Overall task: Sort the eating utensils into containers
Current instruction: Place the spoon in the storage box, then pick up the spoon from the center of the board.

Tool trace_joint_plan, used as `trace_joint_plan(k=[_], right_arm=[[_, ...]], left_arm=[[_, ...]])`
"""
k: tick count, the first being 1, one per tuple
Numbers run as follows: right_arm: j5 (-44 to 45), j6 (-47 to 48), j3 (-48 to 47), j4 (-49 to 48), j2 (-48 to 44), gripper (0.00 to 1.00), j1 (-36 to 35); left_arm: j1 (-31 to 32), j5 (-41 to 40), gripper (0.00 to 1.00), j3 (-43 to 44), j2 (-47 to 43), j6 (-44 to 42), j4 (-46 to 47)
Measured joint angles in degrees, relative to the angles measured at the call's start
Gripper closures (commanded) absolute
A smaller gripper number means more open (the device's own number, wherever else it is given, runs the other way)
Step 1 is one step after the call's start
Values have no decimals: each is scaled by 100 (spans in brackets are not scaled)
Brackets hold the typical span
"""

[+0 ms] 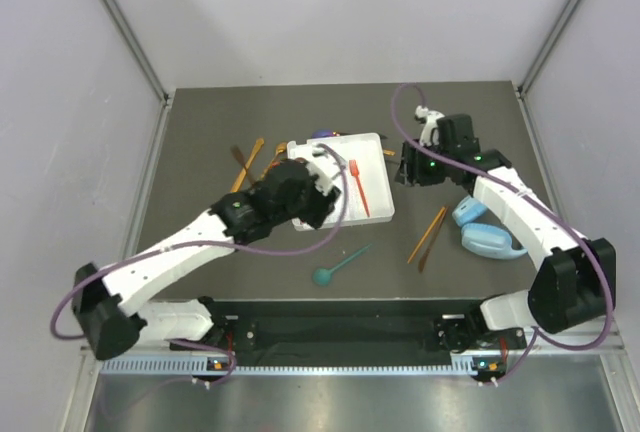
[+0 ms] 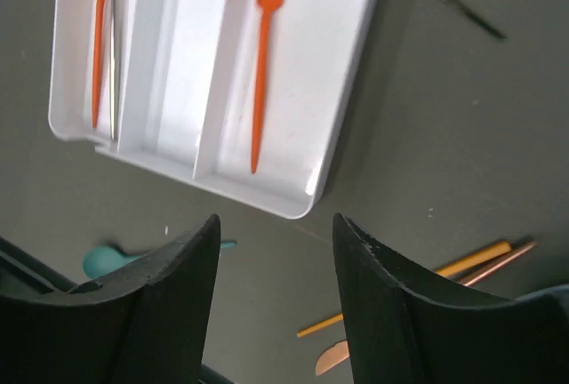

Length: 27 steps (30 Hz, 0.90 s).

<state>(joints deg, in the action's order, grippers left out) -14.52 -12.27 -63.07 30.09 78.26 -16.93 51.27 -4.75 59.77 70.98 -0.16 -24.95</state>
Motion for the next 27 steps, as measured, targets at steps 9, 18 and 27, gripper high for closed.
trace_joint_plan(k=[9,18,27], right_arm=[[634,734,-337,841,892,36,-2933],[964,1021,-339,1447,1622,30,-3952],[1768,1491,-409,1399,1899,27,-4830]], left_arm=[[-1296,-732,46,-39,-1845,313,227],[-1753,-1292,49,-138,-2328,411,192],[-1862,-2015,50,-90,-2828,348,166]])
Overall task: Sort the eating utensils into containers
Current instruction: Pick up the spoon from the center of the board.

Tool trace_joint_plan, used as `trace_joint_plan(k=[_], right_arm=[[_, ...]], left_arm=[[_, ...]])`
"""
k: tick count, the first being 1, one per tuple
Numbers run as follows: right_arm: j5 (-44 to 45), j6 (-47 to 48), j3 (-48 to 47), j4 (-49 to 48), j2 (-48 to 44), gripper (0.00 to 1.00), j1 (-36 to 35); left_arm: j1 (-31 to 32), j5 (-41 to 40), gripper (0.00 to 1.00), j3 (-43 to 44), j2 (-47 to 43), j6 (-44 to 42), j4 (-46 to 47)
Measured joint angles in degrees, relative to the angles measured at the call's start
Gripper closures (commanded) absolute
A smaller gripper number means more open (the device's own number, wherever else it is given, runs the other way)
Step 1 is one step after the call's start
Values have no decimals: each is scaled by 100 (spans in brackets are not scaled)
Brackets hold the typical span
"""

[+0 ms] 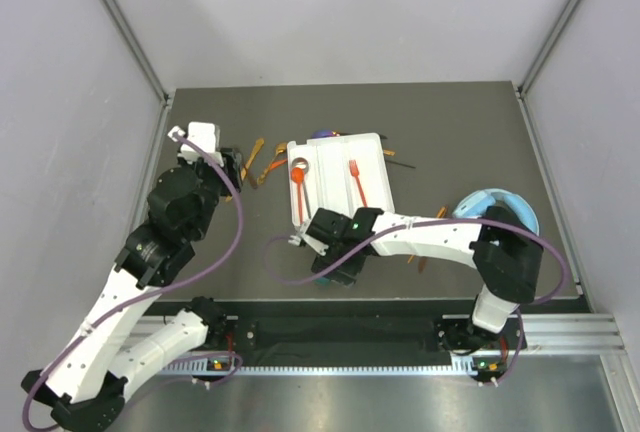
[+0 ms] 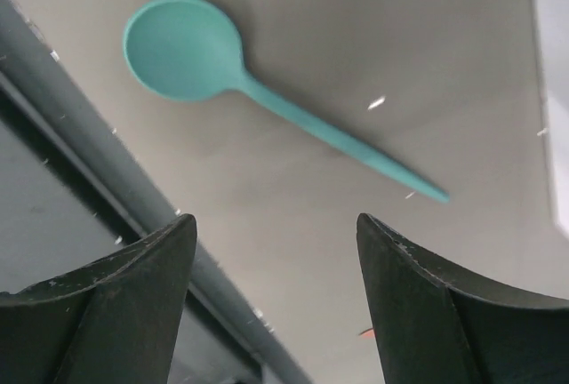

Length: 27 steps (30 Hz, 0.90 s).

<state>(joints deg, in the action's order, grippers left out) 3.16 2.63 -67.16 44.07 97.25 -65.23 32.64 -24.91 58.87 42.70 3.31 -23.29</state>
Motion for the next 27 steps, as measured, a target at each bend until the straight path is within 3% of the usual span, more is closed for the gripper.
trace_joint_plan(k=[9,17,22,23,24,27], right_arm=[[800,564,-15,-435,610,26,-153],[623,931,-199,-778,815,27,-127],[269,1115,-356,-782,935,67,-63],[179,1141,-424,-772,986,79,-46],[111,1172,-459,-758,1025,100,-26],[-138,1204,-599,-616,1126,100,26]], left_arm=[[-4,-481,49,28,-275,-72,-31],[-4,-581,49,28,-282,-92,-76],[-4,-612,49,28,-286,-96,-81],[-4,-614,49,28,-291,-98,-83],[-4,-625,49,28,-319,-107,-83],[-4,-640,48,28,-358,-118,-90]])
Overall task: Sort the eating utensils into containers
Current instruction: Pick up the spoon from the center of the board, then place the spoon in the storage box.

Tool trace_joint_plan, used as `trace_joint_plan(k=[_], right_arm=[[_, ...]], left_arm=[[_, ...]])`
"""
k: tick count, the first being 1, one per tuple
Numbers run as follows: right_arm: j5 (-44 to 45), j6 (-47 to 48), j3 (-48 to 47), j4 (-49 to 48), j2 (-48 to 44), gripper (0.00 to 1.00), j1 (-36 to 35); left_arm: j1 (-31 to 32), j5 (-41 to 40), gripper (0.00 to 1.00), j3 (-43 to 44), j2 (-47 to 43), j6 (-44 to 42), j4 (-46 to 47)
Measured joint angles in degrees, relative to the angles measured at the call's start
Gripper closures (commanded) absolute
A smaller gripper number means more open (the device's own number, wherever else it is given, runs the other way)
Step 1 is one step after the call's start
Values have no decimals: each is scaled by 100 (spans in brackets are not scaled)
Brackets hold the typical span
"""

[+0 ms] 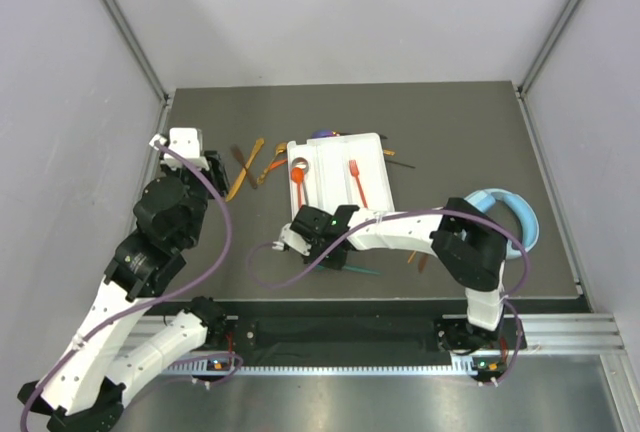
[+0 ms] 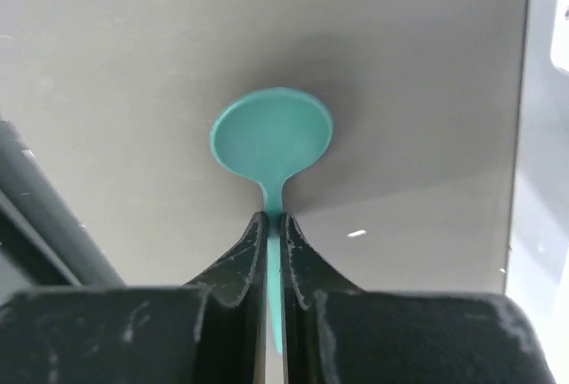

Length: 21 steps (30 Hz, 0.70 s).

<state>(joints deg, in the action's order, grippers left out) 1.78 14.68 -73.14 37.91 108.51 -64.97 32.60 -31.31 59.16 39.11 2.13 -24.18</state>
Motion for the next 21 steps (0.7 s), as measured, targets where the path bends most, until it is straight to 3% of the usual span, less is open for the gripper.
trace_joint_plan(k=[14,21], right_arm=[[-560,-321,-136,199,-236,100,205],[-551,-527,-1412,402,-686,100,1045]], left_arm=[[0,-966,40,0,-177,76,20],[0,-1834,39,-2,-173,149,35]])
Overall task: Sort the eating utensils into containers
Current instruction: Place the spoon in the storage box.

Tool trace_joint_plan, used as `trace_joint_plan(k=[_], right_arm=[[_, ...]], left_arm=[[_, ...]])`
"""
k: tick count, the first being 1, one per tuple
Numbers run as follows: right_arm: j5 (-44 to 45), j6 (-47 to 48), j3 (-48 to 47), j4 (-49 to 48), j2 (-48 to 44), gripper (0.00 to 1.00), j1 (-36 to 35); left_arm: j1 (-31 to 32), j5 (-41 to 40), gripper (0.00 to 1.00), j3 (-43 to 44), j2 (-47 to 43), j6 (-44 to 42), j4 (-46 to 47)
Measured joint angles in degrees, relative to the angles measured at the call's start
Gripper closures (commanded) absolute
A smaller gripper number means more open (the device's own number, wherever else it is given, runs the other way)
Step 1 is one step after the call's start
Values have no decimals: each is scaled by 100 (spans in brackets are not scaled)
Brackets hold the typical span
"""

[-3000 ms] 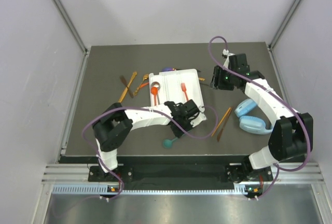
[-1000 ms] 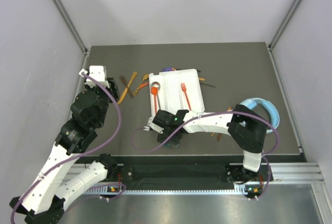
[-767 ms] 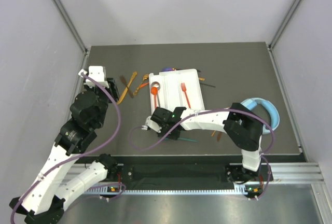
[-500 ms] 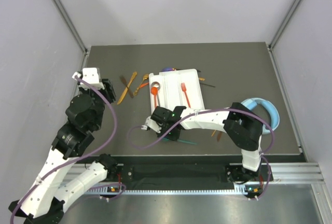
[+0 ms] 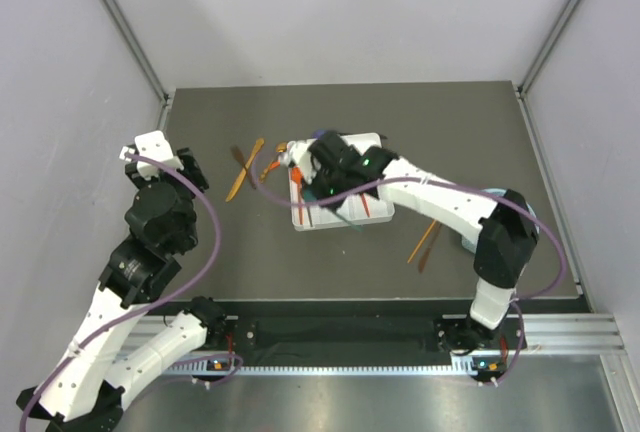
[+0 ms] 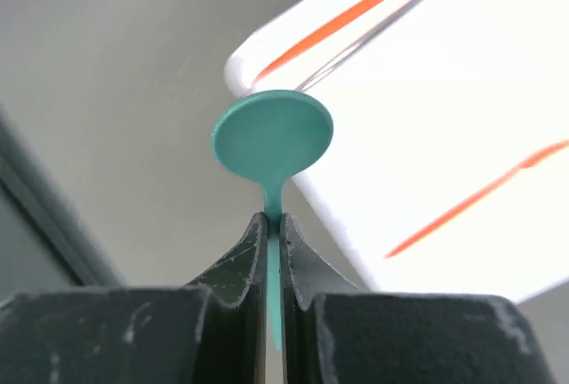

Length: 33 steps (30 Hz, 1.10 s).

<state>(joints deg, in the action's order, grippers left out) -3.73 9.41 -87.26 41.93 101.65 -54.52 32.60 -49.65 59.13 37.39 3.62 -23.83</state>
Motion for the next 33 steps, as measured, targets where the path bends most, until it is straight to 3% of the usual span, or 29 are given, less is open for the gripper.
trace_joint_plan(k=[4,9,11,16,22,33], right_arm=[[-24,-350,-1134,70,162,100,706],[-435,-1349,-3239,98,1362,100,1392],[-850,-1788,-3506,-61,1735,100,1576],[-1635,-2911,-3132,-387,2374,100,1799],[-2068,-3689,-2035,-730,2428,100,1742],[-2144,-4168,-2306,-1023,2699,100,1740]], left_arm=[[0,-249,39,-2,59,101,11],[0,-227,39,-61,144,343,-33],[0,-199,39,-98,160,422,-63],[0,-116,39,-149,186,535,-101],[-2,-28,39,-177,195,546,-96],[-2,127,39,-328,337,553,-101]])
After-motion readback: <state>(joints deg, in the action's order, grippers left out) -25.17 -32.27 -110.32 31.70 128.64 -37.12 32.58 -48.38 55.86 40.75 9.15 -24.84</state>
